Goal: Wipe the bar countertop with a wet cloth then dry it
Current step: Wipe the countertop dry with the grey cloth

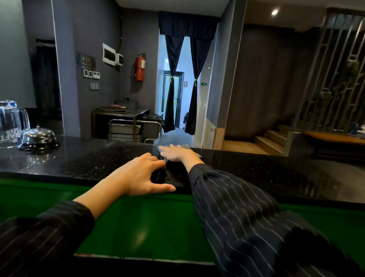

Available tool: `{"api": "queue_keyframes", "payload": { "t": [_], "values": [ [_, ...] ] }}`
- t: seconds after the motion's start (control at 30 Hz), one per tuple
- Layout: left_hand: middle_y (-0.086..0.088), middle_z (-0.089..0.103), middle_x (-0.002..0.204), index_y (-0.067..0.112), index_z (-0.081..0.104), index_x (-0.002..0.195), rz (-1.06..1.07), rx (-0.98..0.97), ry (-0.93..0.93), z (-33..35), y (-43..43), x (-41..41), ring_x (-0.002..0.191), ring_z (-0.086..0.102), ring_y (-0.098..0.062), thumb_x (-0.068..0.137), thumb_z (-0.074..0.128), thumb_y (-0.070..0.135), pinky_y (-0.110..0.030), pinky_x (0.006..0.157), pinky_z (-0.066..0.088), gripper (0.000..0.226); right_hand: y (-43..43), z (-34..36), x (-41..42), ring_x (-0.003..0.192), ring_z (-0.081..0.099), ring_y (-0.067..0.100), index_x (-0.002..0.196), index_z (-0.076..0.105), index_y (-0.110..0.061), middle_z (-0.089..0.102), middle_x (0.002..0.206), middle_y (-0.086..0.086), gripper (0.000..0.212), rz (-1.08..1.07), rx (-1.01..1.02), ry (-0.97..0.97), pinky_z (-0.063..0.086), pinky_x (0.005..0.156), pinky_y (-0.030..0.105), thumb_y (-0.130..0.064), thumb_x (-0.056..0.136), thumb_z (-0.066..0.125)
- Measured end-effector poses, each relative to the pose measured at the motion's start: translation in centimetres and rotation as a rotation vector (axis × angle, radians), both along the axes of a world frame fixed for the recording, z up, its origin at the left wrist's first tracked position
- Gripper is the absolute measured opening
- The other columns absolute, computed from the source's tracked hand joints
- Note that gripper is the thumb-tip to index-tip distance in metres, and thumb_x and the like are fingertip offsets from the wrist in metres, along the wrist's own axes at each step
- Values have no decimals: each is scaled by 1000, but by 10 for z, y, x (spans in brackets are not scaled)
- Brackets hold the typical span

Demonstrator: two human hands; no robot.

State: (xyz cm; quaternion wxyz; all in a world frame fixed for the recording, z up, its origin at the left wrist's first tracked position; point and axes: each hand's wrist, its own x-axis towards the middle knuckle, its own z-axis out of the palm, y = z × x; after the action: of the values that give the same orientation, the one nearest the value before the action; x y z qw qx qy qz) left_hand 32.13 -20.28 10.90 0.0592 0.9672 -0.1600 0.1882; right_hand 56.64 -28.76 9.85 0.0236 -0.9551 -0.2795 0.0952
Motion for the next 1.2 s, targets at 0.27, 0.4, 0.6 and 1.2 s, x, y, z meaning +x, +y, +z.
{"api": "queue_keyframes", "payload": {
  "t": [0.27, 0.4, 0.6, 1.2],
  "values": [
    [1, 61, 110, 23, 57, 117, 52, 3, 41, 0, -2, -10, 106, 50, -15, 67, 34, 88, -41, 90, 47, 85, -104, 27, -70, 151, 4, 23, 153, 20, -32, 14, 163, 1, 47, 32, 92, -4, 2, 122, 46, -31, 105, 20],
    [3, 60, 112, 24, 55, 119, 36, -1, 38, -1, 0, -6, 106, 49, -14, 67, 36, 88, -39, 91, 46, 84, -157, 16, -20, 151, 1, 27, 149, 18, -47, 9, 164, -1, 55, -222, 115, -9, 2, 120, 54, -57, 95, 18],
    [3, 59, 103, 23, 57, 112, 26, 5, 5, -3, 1, -1, 100, 49, -14, 67, 37, 87, -40, 88, 47, 81, -128, 28, -36, 151, -1, 28, 153, 12, -39, 2, 163, -2, 59, -368, 73, -29, -3, 117, 59, -59, 97, 14],
    [-1, 60, 114, 28, 56, 119, 9, -16, 30, -1, -1, -6, 109, 50, -18, 69, 42, 81, -38, 92, 44, 74, -25, 22, -87, 151, 1, 26, 146, 12, -55, 5, 164, -8, 57, 46, 42, 0, -1, 114, 65, -64, 90, 18]
  ]
}}
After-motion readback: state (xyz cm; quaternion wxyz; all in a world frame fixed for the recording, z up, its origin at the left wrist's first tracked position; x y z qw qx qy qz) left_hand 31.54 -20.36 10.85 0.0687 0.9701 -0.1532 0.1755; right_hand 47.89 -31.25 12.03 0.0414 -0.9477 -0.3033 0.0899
